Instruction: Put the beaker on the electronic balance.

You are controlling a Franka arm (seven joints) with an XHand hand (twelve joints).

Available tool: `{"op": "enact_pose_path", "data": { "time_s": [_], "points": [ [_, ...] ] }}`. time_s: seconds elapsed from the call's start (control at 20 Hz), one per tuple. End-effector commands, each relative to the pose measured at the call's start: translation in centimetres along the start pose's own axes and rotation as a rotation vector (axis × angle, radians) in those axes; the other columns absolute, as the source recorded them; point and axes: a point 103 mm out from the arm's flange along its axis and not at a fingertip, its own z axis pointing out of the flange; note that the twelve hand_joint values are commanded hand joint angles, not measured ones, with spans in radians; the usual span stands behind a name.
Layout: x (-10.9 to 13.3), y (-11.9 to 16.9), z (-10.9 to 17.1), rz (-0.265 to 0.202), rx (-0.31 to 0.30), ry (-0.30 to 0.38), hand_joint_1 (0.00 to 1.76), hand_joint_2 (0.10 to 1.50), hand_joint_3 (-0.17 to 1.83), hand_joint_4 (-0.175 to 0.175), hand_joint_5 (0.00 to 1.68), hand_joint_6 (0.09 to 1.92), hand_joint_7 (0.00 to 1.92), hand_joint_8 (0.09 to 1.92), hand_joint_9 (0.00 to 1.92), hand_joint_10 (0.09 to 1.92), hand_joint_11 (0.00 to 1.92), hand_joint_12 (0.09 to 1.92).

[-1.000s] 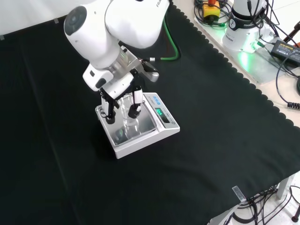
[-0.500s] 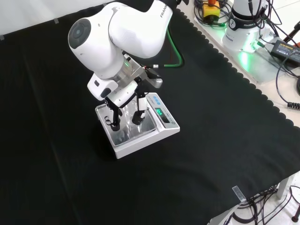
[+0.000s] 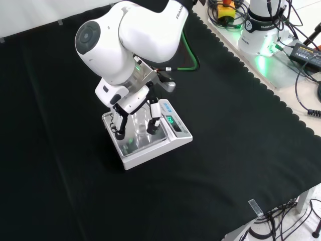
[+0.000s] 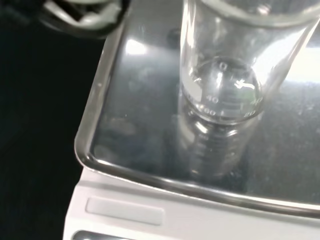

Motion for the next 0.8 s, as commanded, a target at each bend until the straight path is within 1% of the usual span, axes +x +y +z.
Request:
{"op": "enact_pose_path", "data": {
  "time_s": [0.05,0.15,0.3,0.35,0.6,0.8],
  "points": [
    [0.0,-1.0,-1.0,-0.002,-0.019,-0.031,0.67,0.60,0.34,-0.100,0.49,0.09,0.41,0.57,0.86,0.09,0.79,1.20],
    [0.1,-1.3,-1.4,-0.004,-0.029,-0.051,0.64,0.61,0.28,-0.101,0.46,0.09,0.33,0.62,0.80,0.09,0.74,1.24],
    [0.2,-1.7,-2.0,-0.002,-0.035,-0.058,0.61,0.62,0.23,-0.099,0.44,0.09,0.28,0.65,0.77,0.09,0.70,1.26],
    [0.3,-1.9,-2.2,-0.004,-0.036,-0.057,0.61,0.62,0.22,-0.099,0.44,0.09,0.27,0.65,0.76,0.09,0.69,1.26],
    [0.6,-3.7,-3.9,-0.013,-0.089,-0.034,0.57,0.63,0.19,-0.097,0.42,0.09,0.24,0.66,0.74,0.09,0.67,1.28],
    [0.5,-5.2,-4.9,-0.008,-0.113,-0.030,0.53,0.65,0.17,-0.095,0.41,0.09,0.23,0.67,0.73,0.09,0.65,1.30]
  ]
}}
